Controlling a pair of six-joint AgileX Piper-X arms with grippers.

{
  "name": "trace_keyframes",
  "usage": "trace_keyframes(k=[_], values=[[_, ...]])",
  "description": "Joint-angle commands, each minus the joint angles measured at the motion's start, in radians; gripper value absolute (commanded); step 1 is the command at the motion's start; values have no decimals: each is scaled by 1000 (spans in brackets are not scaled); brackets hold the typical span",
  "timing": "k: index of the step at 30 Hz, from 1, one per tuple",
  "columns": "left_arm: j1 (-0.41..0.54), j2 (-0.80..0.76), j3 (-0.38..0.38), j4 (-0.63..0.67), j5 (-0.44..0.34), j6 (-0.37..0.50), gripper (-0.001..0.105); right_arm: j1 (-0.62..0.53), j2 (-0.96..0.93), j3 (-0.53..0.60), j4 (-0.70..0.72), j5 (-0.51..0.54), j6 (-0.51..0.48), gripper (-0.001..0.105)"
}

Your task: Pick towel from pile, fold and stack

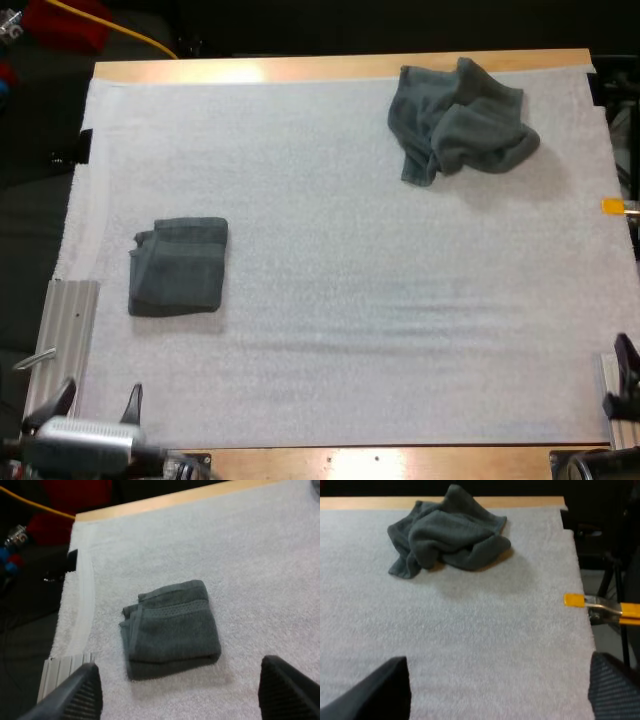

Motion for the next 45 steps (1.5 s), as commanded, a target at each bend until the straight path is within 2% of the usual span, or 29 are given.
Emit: trace_keyframes(k=[1,4,9,14,21,32,37,45], values=[[-3,-29,-1,8,-10,-14,62,-1,-33,-4,17,-6,1,71],[-3,-85,-1,28,-5,-14,62,-1,-83,-4,31,-6,3,71],[-3,-185,-3,87,60,-14,62,-1,-179,18,32,-6,47,71],[-3,-264,-5,110,66,-14,62,-1,-266,68,36,-6,91,71],[9,-263,9,122,70,21,62,-1,-264,97,76,10,89,71],[9,-263,36,-59,73,21,62,-1,-262,222,-139,10,89,71],[9,-263,88,-154,73,25,62,-1,-262,307,-227,10,89,71],[9,-262,249,-227,84,25,62,-1,-261,406,-279,10,89,71]])
